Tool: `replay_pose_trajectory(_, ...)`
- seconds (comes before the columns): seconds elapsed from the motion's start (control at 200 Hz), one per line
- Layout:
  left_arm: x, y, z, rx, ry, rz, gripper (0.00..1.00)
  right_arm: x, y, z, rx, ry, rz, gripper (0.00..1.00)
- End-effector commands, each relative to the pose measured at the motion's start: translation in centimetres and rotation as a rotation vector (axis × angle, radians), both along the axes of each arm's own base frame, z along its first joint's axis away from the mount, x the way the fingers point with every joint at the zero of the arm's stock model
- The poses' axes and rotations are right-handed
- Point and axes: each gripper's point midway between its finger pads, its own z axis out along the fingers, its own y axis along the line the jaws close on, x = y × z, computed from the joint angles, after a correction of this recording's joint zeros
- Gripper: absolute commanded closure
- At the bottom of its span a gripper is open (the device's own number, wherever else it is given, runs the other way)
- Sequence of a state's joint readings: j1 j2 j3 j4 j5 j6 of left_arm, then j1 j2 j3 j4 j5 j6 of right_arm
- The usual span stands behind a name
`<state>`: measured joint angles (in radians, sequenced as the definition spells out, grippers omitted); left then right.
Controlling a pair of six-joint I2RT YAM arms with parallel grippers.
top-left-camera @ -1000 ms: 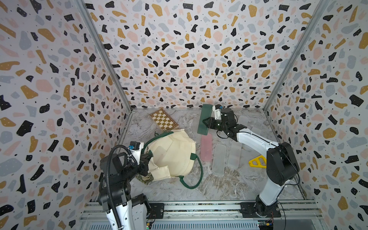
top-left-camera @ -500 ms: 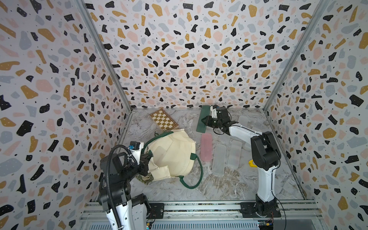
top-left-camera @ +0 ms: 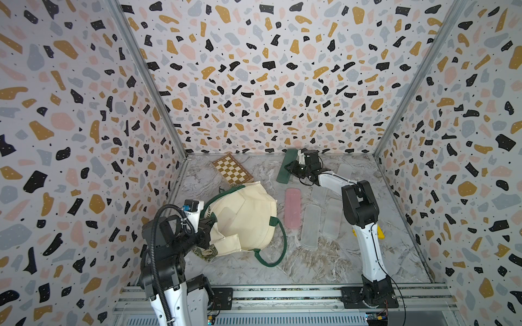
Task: Take out the pencil case from the canvas bag
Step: Place the pencil case at the center of the board.
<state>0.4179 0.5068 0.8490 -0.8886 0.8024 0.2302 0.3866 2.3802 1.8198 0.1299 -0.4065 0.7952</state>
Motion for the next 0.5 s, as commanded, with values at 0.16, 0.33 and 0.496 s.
replay_pose_trajectory(0.16,0.5,0.3,0.8,0.011,-0.033,0.006,1.00,2.1,1.3,1.4,0.106,0.003,-0.007,0.78)
replay_pose_trajectory(0.33,0.5,0.3,0.8,0.011,-0.033,0.007,1.00,2.7,1.1,0.4,0.089,0.024,-0.030,0.73)
replay_pose_trajectory(0.496,0.5,0.4,0.8,0.013,-0.033,0.011,1.00,2.8,1.1,0.6,0.085,0.027,-0.038,0.57)
